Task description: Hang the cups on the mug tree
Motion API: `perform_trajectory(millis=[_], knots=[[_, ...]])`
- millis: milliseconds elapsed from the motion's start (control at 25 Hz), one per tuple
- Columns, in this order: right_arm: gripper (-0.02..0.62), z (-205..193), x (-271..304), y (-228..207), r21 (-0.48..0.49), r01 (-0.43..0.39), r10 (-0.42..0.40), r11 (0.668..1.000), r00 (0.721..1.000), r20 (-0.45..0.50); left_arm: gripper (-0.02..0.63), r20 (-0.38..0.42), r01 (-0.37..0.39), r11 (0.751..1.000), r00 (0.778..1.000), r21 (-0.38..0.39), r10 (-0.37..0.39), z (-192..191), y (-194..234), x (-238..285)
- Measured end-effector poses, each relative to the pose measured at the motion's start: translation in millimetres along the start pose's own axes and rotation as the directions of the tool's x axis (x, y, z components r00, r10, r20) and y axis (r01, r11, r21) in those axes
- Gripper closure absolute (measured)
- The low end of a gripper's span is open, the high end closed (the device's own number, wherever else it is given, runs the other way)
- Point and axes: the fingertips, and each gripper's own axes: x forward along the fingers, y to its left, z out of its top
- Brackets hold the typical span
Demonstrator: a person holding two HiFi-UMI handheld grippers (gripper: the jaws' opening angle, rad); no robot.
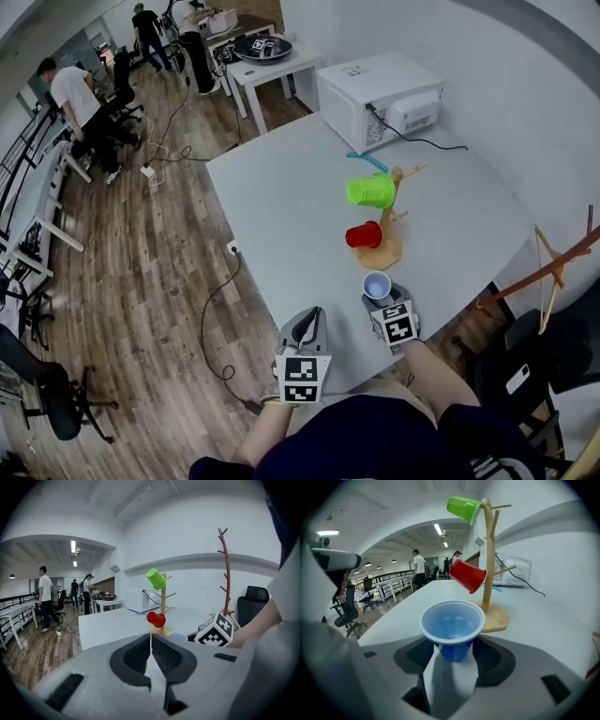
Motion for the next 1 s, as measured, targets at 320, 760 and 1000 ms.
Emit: perform_trajectory(millis=[320, 760, 1000], knots=[[0.337, 3, -8, -11, -0.012, 0.012, -0.012, 1.0, 1.0, 0.011, 0.581, 0.002, 0.005, 1.0, 1.0, 0.005, -0.005, 2, -4, 0], [0.337, 20, -26, -41, -0.054, 0.059, -0.058, 0.997, 0.998, 0.035, 0.581, 0.008, 0.027, 0.999, 1.0, 0.018, -0.027, 5, -15, 4], [0.337, 36, -35, -65, -0.084, 0.097, -0.092, 0.992, 0.994, 0.061, 0.581, 0.013, 0.043, 0.999, 0.999, 0.028, -0.043, 8, -21, 7]])
